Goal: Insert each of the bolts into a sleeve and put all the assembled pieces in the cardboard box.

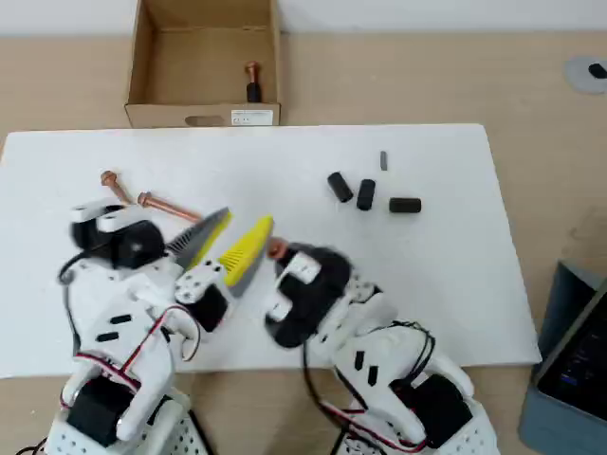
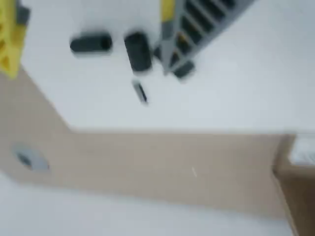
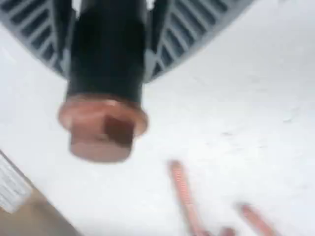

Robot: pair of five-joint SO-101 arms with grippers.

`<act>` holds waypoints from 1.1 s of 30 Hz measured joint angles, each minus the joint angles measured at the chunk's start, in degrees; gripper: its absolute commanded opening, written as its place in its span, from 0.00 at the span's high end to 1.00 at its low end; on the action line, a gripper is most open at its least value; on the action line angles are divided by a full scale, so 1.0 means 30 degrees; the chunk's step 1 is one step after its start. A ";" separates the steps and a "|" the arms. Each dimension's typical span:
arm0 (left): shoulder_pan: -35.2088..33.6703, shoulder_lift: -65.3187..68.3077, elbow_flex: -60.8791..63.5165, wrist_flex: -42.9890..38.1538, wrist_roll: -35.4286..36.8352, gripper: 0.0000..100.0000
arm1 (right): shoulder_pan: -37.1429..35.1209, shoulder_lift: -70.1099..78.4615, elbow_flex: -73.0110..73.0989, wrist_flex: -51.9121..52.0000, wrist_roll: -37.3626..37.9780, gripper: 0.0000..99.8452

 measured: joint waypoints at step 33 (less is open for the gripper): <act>-1.1077 0.0029 0.7355 0.0029 -0.6623 1.00 | 0.5509 1.9751 -1.2777 -0.3253 -0.7033 0.99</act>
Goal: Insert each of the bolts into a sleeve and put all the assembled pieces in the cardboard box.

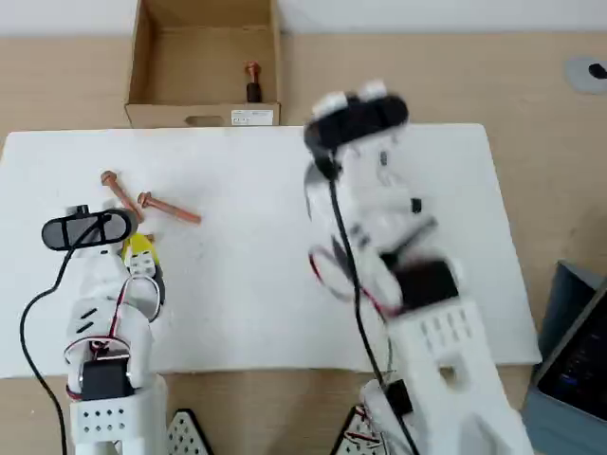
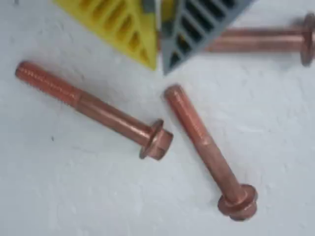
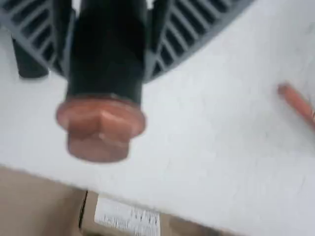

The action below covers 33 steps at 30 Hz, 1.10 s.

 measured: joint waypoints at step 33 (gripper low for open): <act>0.0322 0.0000 0.0000 0.3370 0.0996 1.00 | -0.0996 3.6718 -3.7040 -0.1758 0.7736 0.99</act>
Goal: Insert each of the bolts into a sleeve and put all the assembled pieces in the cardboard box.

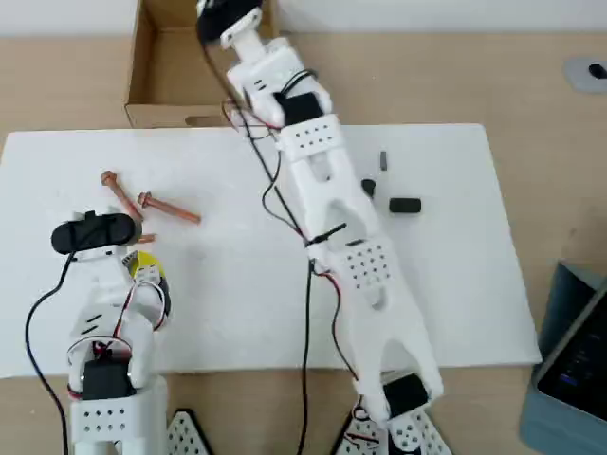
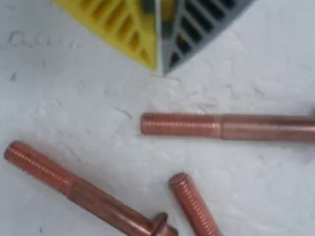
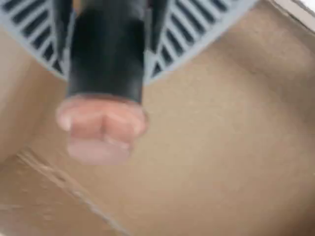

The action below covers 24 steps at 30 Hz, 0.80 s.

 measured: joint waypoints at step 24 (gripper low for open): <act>0.0000 0.0000 0.0000 0.0000 0.0029 1.00 | -0.1055 0.4396 -0.4190 -0.0029 0.2667 0.86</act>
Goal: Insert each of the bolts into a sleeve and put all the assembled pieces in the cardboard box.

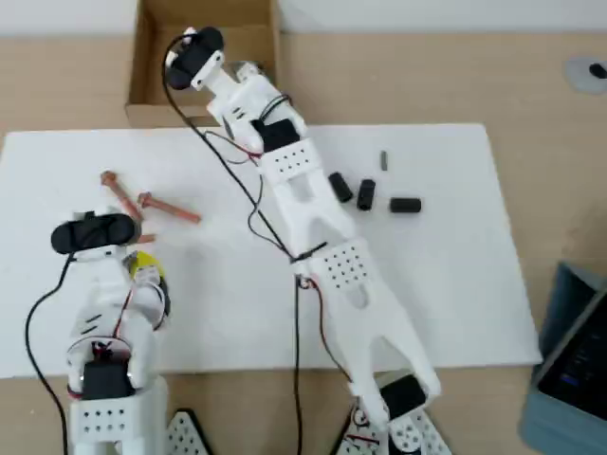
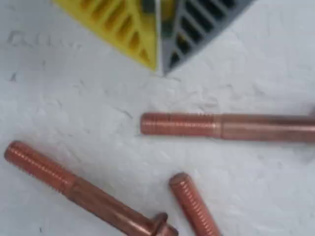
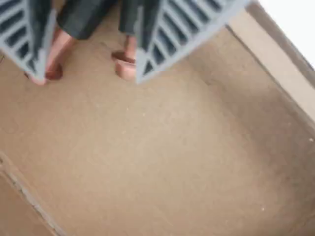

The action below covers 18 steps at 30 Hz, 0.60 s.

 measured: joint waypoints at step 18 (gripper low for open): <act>0.0000 0.0000 0.0000 0.0000 0.0000 1.00 | -0.0117 -0.1436 -0.2227 0.5275 0.0000 0.86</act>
